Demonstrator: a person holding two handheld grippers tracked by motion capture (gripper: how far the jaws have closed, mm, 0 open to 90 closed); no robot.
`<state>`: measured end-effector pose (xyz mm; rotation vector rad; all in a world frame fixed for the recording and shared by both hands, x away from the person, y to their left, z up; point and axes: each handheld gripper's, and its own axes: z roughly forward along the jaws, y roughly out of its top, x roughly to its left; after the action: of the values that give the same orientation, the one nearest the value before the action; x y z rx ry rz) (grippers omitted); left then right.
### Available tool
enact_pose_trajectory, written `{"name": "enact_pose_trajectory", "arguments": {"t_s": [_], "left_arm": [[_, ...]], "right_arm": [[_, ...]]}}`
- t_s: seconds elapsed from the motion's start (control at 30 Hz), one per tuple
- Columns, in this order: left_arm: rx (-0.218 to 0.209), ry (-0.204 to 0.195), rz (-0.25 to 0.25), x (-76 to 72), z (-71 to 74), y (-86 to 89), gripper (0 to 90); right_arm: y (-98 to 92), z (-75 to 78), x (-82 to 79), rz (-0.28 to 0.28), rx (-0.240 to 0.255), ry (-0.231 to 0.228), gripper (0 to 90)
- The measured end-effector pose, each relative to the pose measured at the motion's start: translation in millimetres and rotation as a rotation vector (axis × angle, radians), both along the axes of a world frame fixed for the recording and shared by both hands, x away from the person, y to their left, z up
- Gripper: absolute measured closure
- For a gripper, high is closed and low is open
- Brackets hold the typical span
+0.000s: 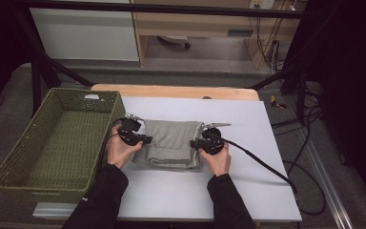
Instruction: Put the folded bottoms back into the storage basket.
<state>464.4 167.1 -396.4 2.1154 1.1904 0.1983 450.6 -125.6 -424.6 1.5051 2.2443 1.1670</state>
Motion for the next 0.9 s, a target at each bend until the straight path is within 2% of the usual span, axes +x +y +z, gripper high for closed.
{"name": "enact_pose_trajectory", "arguments": {"t_s": [0.9], "left_arm": [[-0.015, -0.025, -0.044, -16.3, 21.0, -3.2, 81.2]], "right_arm": [[-8.9, 20.4, -15.3, 0.021, 0.008, -0.016, 73.6]]}}
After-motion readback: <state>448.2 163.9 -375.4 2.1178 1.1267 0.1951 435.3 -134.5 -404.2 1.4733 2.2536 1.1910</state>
